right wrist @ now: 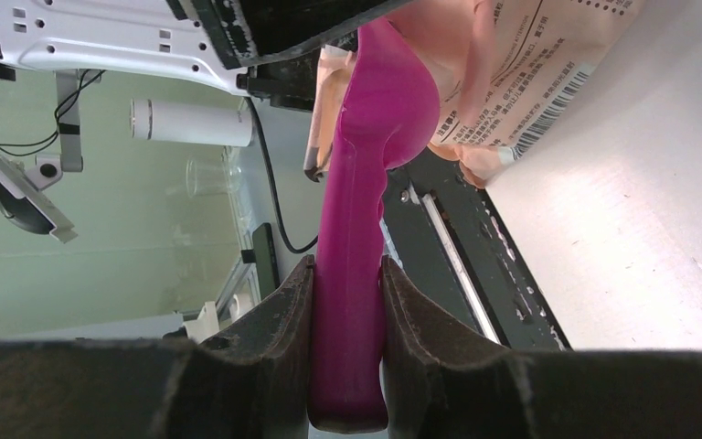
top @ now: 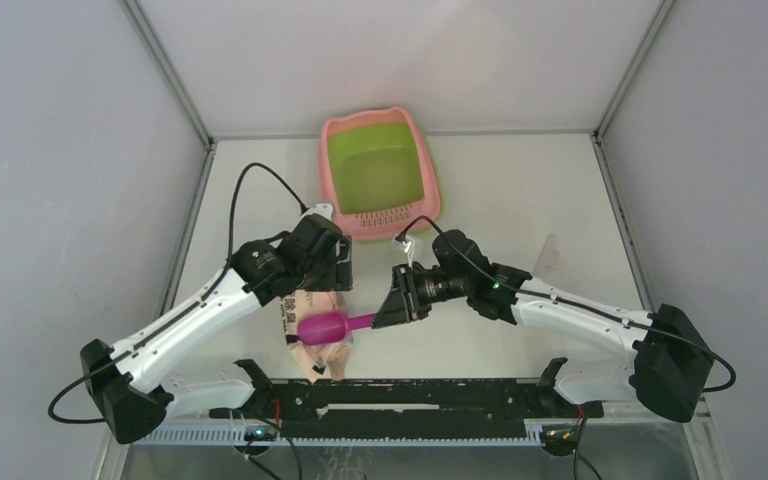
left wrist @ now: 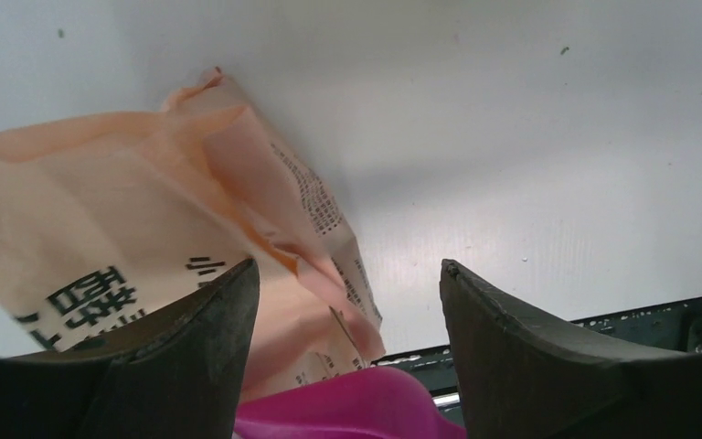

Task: Fill the litter box with clean litter
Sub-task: Adjust the litter box at the center of the board.

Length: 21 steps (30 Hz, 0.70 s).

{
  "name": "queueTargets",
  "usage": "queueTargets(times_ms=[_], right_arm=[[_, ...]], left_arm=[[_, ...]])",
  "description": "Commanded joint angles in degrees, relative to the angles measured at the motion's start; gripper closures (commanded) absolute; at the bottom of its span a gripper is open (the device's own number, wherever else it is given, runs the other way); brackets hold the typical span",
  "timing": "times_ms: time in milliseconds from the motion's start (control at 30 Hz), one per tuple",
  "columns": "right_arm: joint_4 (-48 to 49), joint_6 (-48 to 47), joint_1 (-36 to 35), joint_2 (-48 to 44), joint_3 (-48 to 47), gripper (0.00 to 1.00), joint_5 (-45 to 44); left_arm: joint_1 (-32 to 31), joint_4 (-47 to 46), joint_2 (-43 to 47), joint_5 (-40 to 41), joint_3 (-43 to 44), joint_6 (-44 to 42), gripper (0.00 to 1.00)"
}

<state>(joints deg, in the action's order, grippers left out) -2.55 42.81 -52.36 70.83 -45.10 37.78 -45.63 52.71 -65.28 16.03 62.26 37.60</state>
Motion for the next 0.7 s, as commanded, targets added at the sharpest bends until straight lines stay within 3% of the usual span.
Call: queueTargets(times_ms=[0,233,567,667], right_arm=[[2.02,-0.08,-1.17,0.23,-2.84,1.00,0.13],[0.80,-0.97,-1.21,-0.47,-3.15,1.00,-0.25],[-0.46,-1.74,-1.49,-1.61,-3.10,1.00,-0.15],[-0.96,-2.14,-1.43,-2.10,-3.12,1.00,0.02]], left_arm=[[-0.26,3.74,2.83,1.93,1.07,1.27,0.24],[-0.67,5.58,3.24,2.40,-2.73,1.97,0.23],[-0.74,7.85,-5.85,6.24,-3.10,2.58,0.23],[-0.70,7.95,-6.44,6.11,-2.85,2.53,0.30]])
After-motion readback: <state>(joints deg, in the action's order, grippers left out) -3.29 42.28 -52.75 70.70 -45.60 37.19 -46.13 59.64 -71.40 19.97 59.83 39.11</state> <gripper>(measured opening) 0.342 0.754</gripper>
